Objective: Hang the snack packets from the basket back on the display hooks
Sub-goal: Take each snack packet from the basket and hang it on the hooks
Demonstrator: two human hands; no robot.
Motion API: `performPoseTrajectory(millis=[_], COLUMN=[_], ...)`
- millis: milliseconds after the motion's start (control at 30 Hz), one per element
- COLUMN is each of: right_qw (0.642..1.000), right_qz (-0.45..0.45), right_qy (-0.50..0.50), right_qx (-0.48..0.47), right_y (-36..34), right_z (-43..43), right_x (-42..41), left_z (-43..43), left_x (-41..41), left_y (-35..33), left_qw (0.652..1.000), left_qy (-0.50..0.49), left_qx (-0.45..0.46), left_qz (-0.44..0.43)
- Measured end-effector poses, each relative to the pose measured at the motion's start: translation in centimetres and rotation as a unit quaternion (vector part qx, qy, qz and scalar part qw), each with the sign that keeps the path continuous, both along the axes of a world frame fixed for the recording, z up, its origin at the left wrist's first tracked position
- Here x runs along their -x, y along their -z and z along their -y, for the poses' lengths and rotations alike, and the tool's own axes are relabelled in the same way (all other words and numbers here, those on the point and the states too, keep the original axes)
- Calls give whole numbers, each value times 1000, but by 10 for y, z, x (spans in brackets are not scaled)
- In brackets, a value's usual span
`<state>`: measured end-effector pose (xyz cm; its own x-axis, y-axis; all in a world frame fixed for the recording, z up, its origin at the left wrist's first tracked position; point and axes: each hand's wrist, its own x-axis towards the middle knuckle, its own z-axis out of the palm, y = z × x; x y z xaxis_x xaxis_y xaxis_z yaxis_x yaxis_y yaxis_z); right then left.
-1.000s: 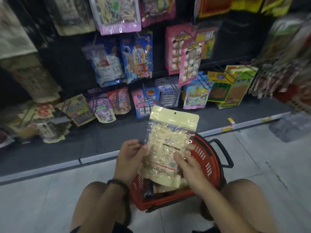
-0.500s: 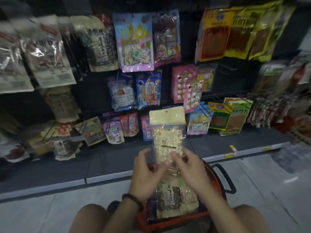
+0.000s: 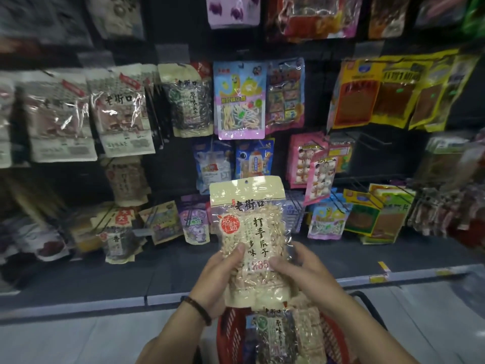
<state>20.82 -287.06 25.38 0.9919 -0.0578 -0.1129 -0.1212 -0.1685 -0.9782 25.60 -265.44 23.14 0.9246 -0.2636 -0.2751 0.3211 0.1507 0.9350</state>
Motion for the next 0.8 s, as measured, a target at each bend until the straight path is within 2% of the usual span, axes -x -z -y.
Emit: performPoseTrajectory(millis=[67,167,400,600,800], right_qw=[998,994,994,989,986], right_qz=[-19,-16,7,3,-6], right_qy=[-22,-30,-34,-97,-126], right_qx=[-61,-99,-107,-115,-109], right_y=[1,9,8,11,6], right_z=[-4,-11,-35,-78,-113], right_x=[-3,-10,-13,-2,12], left_z=[-2,-3,-32,-76,-109], left_x=[4,9,14,36,66], left_y=[-19,-33,-27,-16,-18], left_qw=[1000,997,983,993,991], left_qy=[15,2,-48,-96,-122], left_qx=[3,-39,-69,-22,-36], left_qz=[-2,66,164,64,49])
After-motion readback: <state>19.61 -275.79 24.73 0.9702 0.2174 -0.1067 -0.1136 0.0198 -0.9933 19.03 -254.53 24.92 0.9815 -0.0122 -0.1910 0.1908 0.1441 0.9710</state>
